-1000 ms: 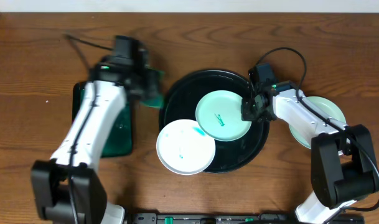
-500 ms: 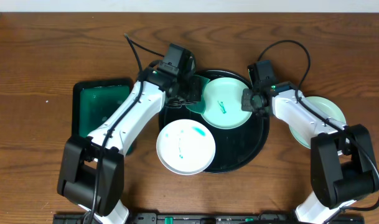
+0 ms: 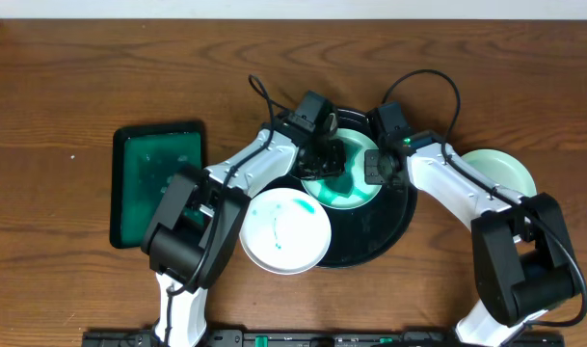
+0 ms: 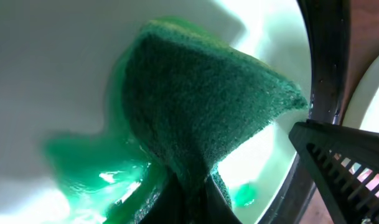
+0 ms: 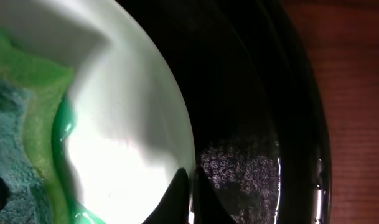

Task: Clean dirty plates on tray and stack at the side
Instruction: 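Scrub the pale green plate with the sponge in the left gripper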

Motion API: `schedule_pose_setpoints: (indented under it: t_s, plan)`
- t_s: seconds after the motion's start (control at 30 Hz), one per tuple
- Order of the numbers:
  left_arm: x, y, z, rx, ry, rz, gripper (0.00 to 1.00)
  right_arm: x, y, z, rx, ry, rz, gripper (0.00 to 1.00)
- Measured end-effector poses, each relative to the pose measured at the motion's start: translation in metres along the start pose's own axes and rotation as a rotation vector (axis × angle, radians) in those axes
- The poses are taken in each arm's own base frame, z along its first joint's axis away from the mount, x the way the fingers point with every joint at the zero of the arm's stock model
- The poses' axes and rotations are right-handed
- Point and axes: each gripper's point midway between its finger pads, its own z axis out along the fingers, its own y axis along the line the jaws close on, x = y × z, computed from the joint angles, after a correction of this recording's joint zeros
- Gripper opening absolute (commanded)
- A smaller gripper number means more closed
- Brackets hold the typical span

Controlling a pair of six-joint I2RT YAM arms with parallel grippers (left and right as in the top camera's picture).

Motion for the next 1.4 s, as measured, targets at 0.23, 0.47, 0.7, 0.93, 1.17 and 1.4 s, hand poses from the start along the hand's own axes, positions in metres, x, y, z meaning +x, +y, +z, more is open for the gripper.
schedule_pose_setpoints:
  t_s: [0.23, 0.47, 0.7, 0.93, 1.17, 1.4]
  plan:
    - [-0.001, 0.032, -0.018, -0.220, -0.017, -0.051, 0.07, 0.000, 0.000, 0.000, 0.000, 0.000, -0.004, 0.01]
    - [-0.013, 0.053, -0.030, -0.365, -0.091, 0.005, 0.07, 0.001, 0.000, 0.000, 0.001, 0.002, -0.004, 0.01]
    - [-0.016, 0.015, -0.003, -0.110, -0.045, 0.030, 0.07, 0.002, 0.000, 0.000, 0.002, 0.005, -0.004, 0.01]
    - [-0.003, -0.018, 0.018, 0.111, 0.054, 0.041, 0.07, 0.002, -0.001, 0.000, 0.006, 0.007, -0.005, 0.01]
    - [0.021, -0.037, 0.024, 0.184, 0.148, 0.057, 0.07, 0.002, -0.001, 0.000, 0.007, 0.007, -0.005, 0.01]
    - [0.023, -0.010, 0.014, 0.009, 0.147, -0.004, 0.07, 0.002, -0.001, 0.000, 0.006, 0.008, -0.005, 0.01]
